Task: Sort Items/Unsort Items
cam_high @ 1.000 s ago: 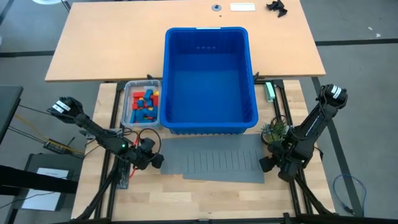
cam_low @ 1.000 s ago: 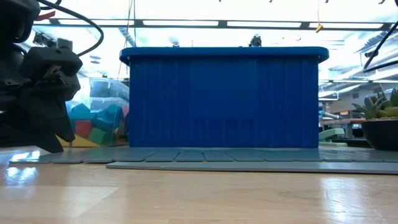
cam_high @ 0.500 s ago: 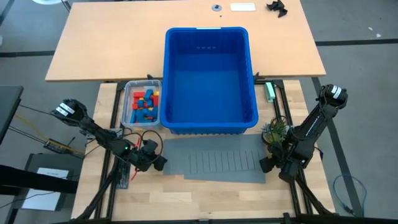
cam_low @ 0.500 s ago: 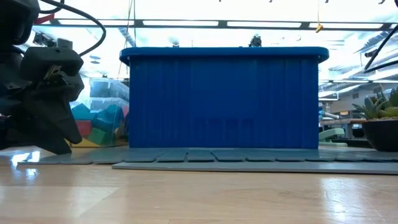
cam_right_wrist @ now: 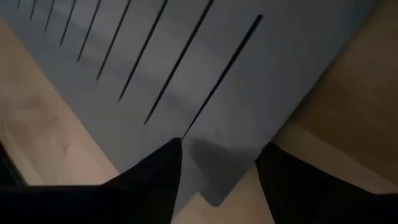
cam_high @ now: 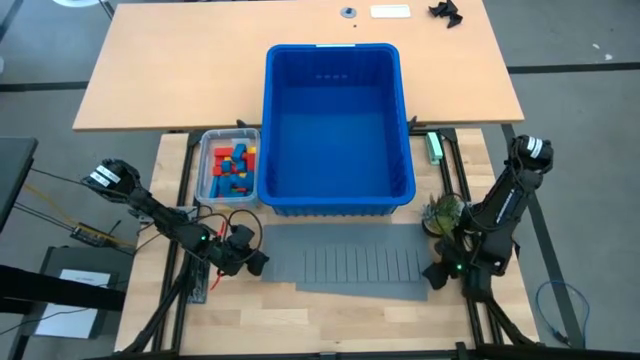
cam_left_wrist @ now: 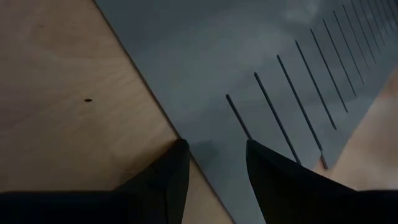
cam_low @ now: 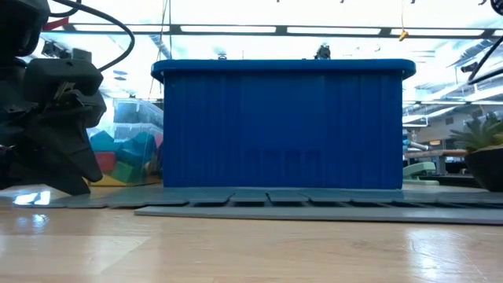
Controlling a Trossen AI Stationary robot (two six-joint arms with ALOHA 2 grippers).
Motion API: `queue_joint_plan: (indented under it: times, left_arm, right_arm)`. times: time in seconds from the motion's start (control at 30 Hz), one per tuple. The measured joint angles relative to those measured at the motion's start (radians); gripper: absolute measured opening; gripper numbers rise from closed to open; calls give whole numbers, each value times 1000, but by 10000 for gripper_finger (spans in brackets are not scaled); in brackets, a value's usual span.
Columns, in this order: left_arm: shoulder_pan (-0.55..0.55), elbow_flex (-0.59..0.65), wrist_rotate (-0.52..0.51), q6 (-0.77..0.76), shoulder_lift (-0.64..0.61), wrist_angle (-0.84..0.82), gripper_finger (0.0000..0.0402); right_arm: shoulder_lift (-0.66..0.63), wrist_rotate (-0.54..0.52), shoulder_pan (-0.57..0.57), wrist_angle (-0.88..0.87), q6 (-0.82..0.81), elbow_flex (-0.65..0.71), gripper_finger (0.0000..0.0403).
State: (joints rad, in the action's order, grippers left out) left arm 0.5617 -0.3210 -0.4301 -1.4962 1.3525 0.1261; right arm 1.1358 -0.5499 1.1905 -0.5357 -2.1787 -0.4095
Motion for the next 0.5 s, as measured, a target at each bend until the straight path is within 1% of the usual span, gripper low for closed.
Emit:
queue_joint_plan:
  times: [0.23,0.37,0.5]
  left_arm:
    - [3,0,-6,0,0,1,167]
    - [3,0,-8,0,0,3,167]
    - [4,0,-16,0,1,9,167]
  right_arm:
    - [-3,-50,42,23,12,-3,188]
    - [-4,-58,43,34,13,-6,185]
    - [-5,-53,43,33,14,-6,173]
